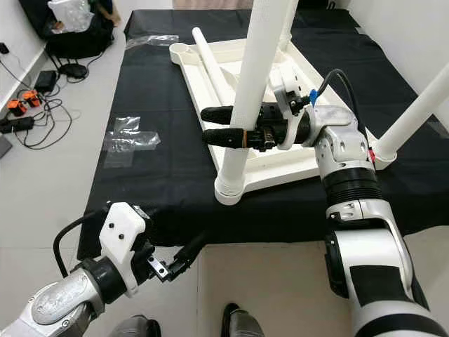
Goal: Building children table
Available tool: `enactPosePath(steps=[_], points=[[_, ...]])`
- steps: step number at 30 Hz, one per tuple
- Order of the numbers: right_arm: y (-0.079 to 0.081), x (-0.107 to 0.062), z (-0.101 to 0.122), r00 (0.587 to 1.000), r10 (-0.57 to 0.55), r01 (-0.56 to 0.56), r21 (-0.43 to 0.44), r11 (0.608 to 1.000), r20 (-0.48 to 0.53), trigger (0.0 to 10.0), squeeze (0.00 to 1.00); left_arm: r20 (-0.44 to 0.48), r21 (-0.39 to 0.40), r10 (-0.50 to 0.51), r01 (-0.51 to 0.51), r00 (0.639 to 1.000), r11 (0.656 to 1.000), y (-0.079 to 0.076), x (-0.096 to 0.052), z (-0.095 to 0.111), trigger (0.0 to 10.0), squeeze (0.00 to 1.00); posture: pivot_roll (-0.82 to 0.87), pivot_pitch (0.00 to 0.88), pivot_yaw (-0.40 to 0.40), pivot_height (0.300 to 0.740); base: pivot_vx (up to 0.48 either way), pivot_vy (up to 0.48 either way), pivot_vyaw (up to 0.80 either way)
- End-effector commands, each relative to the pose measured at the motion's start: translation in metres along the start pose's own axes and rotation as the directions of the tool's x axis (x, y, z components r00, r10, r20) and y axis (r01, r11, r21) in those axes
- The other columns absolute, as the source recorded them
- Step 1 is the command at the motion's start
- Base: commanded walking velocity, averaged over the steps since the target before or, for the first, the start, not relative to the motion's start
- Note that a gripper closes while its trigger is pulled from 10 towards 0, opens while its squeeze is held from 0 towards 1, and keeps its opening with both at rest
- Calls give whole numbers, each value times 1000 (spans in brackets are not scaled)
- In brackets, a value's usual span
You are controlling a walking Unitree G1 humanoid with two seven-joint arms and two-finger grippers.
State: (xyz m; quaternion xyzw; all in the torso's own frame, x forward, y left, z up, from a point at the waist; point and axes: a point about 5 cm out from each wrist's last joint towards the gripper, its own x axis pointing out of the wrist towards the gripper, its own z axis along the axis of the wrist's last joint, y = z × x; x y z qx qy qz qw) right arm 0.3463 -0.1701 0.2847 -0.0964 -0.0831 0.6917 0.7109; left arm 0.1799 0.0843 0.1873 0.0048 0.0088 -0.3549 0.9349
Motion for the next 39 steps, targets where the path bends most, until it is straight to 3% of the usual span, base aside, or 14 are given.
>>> enactPosePath(steps=[1, 7, 23, 25, 28, 33, 36, 39], points=[[2, -2, -6, 1000, -11, 11, 8, 1000, -28, 10000, 0, -25, -5, 2, -2, 1000, 1000, 2, 0, -5, 10000, 0, 127, 216, -25, 740, 0, 0, 0], [2, -1, -12, 999, -45, 45, 13, 999, -25, 10000, 0, -22, -1, 7, -7, 1000, 1000, 3, 0, -4, 10000, 0, 128, 213, -29, 740, 0, 0, 0], [4, 7, -41, 962, -268, 271, 56, 961, -58, 10000, 0, -5, 19, 42, -42, 999, 999, 11, 3, -1, 10000, 0, 116, 218, -28, 740, 0, 0, 0], [6, 9, -43, 962, -266, 269, 53, 962, -55, 10000, 0, -4, 22, 45, -45, 999, 999, 12, 3, -1, 10000, 0, 117, 220, -28, 740, 0, 0, 0], [17, 16, -37, 987, -162, 160, 69, 985, 25, 10000, 0, -3, 28, 51, -51, 999, 998, 15, 2, 0, 10000, 0, 116, 219, -30, 740, 0, 0, 0], [12, 25, -28, 999, -53, 52, 48, 997, 2, 10000, 0, -1, 29, 48, -48, 999, 998, 14, 3, 0, 10000, 0, 114, 229, -33, 740, 0, 0, 0], [12, 25, -28, 999, -53, 52, 48, 997, 2, 10000, 0, -1, 29, 48, -48, 999, 998, 14, 3, 0, 10000, 0, 114, 229, -33, 740, 0, 0, 0], [3, 33, -19, 1000, 17, -16, 38, 999, -13, 10000, 0, 3, 33, 42, -42, 999, 999, 13, 3, 2, 10000, 0, 106, 249, -47, 740, 0, 0, 0]])
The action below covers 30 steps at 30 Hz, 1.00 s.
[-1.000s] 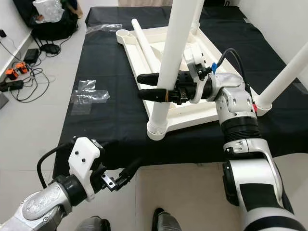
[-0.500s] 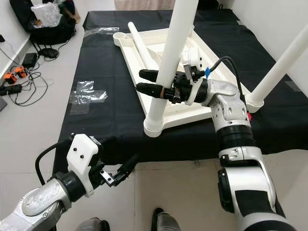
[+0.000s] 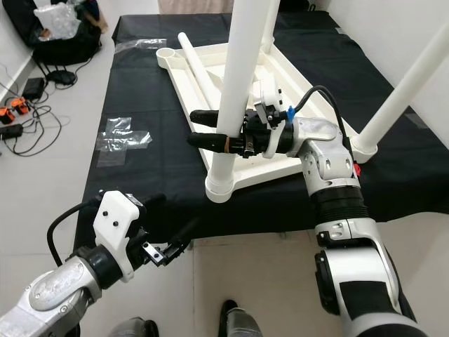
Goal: Building children table
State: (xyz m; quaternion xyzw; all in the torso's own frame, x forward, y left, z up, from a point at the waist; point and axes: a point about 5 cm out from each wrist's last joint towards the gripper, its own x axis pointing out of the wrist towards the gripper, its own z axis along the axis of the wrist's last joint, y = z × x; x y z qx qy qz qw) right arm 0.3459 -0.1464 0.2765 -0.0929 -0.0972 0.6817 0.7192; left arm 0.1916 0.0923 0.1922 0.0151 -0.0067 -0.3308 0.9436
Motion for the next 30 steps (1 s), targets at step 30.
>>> enactPosePath(steps=[30], points=[[-9, 59, 32, 949, 287, -277, -91, 957, 131, 10000, 0, 21, 50, -55, 54, 998, 997, -2, -6, 23, 10000, 0, 204, 331, -44, 740, 0, 0, 0]])
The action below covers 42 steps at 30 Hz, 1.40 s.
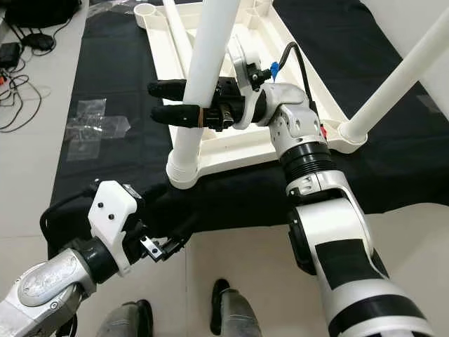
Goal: Building children table
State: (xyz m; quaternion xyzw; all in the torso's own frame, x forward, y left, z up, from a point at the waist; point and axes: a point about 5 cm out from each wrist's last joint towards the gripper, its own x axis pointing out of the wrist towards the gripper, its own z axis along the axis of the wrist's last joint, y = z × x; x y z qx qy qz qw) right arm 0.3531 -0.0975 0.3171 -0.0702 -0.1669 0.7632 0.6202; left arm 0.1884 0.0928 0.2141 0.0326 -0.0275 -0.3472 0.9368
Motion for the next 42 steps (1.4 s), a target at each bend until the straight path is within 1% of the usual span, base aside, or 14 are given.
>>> enactPosePath(steps=[1, 2, 5, 8, 12, 13, 22, 24, 26, 29, 32, 34, 38, 42], points=[[4, 9, -7, 998, 52, -52, 1, 999, -21, 10000, 0, -6, 3, -19, 19, 1000, 1000, -2, -3, 2, 10000, 0, 204, 331, -44, 740, 0, 0, 0], [4, 9, -7, 998, 52, -52, 1, 999, -21, 10000, 0, -6, 3, -19, 19, 1000, 1000, -2, -3, 2, 10000, 0, 204, 331, -44, 740, 0, 0, 0], [16, 19, -23, 982, 140, -138, 25, 990, -127, 10000, 0, -11, 9, -19, 19, 1000, 1000, 1, -3, 3, 10000, 0, 200, 331, -39, 740, 0, 0, 0], [19, 23, -25, 971, 179, -178, 17, 984, -162, 10000, 0, -14, 9, -19, 19, 1000, 1000, 1, -3, 3, 10000, 0, 197, 338, -39, 740, 0, 0, 0], [20, 29, -21, 963, 211, -214, 4, 977, -167, 10000, 0, -18, 6, -20, 20, 1000, 1000, 1, -3, 3, 10000, 0, 189, 342, -43, 740, 0, 0, 0], [20, 33, -19, 958, 229, -232, 2, 973, -171, 10000, 0, -19, 5, -19, 19, 1000, 1000, 1, -3, 3, 10000, 0, 185, 342, -46, 740, 0, 0, 0], [15, 40, -20, 951, 244, -243, 26, 970, -188, 10000, 0, -19, -2, -13, 13, 1000, 1000, 0, -2, 3, 10000, 0, 165, 338, -64, 740, 0, 0, 0], [9, 42, -15, 953, 228, -228, 20, 973, -198, 10000, 0, -13, -2, -4, 3, 1000, 1000, -1, 0, 3, 10000, 0, 154, 335, -71, 740, 0, 0, 0], [9, 42, -15, 953, 228, -228, 20, 973, -198, 10000, 0, -13, -2, -4, 3, 1000, 1000, -1, 0, 3, 10000, 0, 154, 335, -71, 740, 0, 0, 0], [3, 41, -8, 956, 208, -212, 0, 977, -205, 10000, 0, -7, -1, 3, -3, 1000, 1000, -1, 1, 4, 10000, 0, 151, 338, -78, 740, 0, 0, 0], [-3, 38, 7, 965, 183, -191, -25, 981, -189, 10000, 0, 3, -1, 19, -19, 1000, 1000, 1, 2, 5, 10000, 0, 137, 337, -82, 740, 0, 0, 0], [-6, 35, 20, 974, 174, -180, -25, 983, -145, 10000, 0, 6, -3, 27, -27, 1000, 1000, 1, 3, 4, 10000, 0, 124, 322, -87, 740, 0, 0, 0], [-7, 34, 25, 978, 170, -174, -18, 985, -124, 10000, 0, 7, -4, 28, -28, 1000, 1000, 1, 4, 3, 10000, 0, 113, 323, -85, 740, 0, 0, 0], [-5, 35, 23, 967, 193, -198, -13, 980, -167, 10000, 0, 12, -1, 33, -33, 999, 999, 2, 7, 3, 10000, 0, 110, 310, -99, 740, 0, 0, 0]])
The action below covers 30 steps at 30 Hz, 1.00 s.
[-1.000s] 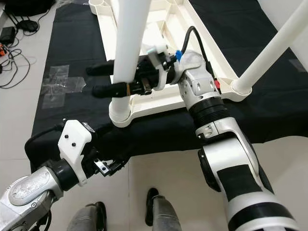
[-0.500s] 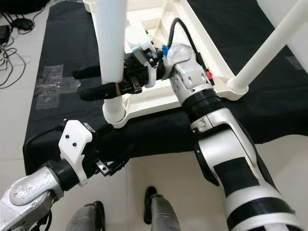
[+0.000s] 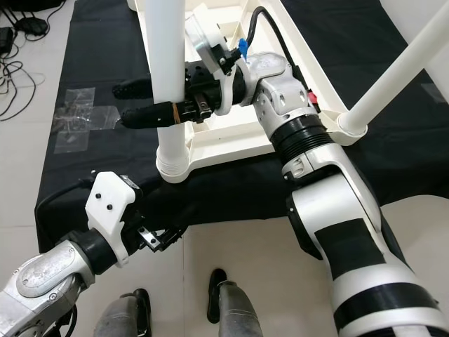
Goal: Building children table
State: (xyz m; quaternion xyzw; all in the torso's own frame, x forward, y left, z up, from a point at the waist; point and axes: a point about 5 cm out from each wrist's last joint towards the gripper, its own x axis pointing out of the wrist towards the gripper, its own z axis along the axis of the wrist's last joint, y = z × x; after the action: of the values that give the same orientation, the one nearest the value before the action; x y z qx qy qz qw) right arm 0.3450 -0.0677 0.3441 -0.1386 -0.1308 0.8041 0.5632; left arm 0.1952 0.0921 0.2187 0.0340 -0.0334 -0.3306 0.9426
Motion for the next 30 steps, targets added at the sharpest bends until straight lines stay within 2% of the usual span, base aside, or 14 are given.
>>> enactPosePath(steps=[1, 11, 20, 24, 30], points=[[2, 3, -1, 997, 42, -42, -1, 999, -57, 10000, 0, 4, -6, -2, 2, 1000, 1000, -2, 1, -1, 10000, 0, 109, 311, -100, 740, 0, 0, 0], [13, 11, -21, 983, 117, -115, 16, 993, -143, 10000, 0, 5, 7, 0, 0, 1000, 1000, -2, 2, -2, 10000, 0, 105, 312, -106, 740, 0, 0, 0], [13, 16, -38, 976, 119, -105, 80, 991, -182, 10000, 0, 13, 13, 7, -7, 1000, 1000, 0, 3, -1, 10000, 0, 96, 312, -105, 740, 0, 0, 0], [9, 18, -42, 979, 97, -78, 115, 990, -177, 10000, 0, 17, 11, 12, -12, 1000, 1000, 0, 3, -1, 10000, 0, 92, 317, -106, 740, 0, 0, 0], [2, 15, -46, 994, 25, -8, 166, 986, -104, 10000, 0, 24, 12, 22, -22, 999, 1000, 0, 3, 0, 10000, 0, 91, 315, -114, 740, 0, 0, 0]])
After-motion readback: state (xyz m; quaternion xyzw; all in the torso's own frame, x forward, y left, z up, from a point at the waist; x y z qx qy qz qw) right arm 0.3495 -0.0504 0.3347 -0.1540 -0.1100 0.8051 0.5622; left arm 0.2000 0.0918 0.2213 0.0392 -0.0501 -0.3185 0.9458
